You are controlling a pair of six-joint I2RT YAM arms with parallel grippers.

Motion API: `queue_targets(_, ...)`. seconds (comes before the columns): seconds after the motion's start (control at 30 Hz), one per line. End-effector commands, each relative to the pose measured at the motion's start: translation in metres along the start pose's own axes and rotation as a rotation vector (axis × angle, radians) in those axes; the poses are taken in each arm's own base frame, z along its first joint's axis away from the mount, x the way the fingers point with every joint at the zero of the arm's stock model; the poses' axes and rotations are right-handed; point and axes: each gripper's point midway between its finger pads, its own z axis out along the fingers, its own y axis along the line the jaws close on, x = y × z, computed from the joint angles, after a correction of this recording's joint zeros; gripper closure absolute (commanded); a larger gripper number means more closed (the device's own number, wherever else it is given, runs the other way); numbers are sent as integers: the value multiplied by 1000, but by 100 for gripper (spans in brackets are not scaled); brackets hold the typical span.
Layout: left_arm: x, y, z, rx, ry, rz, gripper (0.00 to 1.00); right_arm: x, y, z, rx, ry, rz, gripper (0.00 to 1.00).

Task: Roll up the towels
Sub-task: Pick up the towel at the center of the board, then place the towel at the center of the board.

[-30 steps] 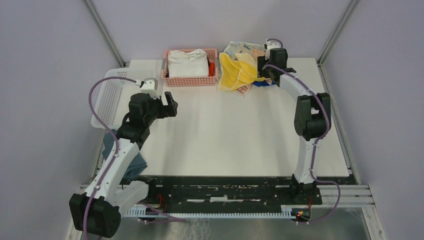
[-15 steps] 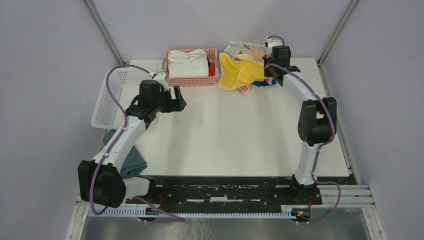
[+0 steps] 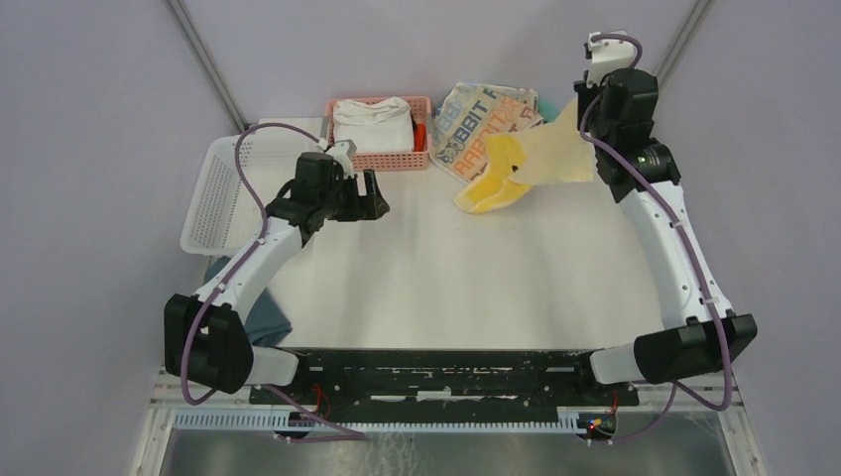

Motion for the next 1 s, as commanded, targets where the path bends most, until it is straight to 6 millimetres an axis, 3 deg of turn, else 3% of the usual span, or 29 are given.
queue_targets(0.0, -17, -27, -2, 83, -29, -14, 10, 11, 25, -34, -96, 48, -61, 100)
queue_targets(0.17, -10, -37, 4, 106, 0, -1, 10, 14, 64, -60, -237, 52, -50, 99)
queue_targets(0.37, 0, -40, 8, 110, 10, -14, 11, 21, 142, -73, -516, 72, 21, 99)
queue_targets(0.47, -2, -34, 2, 72, -18, -18, 11, 7, 184, -85, -652, 41, 25, 99)
queue_targets(0.63, -13, -14, -19, -56, -100, -5, 11, -45, 239, -122, -882, -91, 20, 100)
queue_targets(0.73, -20, -3, -34, -127, -148, 2, 11, -76, 253, -147, -991, -188, 22, 99)
queue_targets(0.83, -29, 3, -51, -174, -200, 11, 11, -102, 245, -168, -1032, -303, 33, 100)
queue_targets(0.97, -40, 8, -73, -221, -267, 19, 11, -104, 227, -188, -1024, -393, -10, 99)
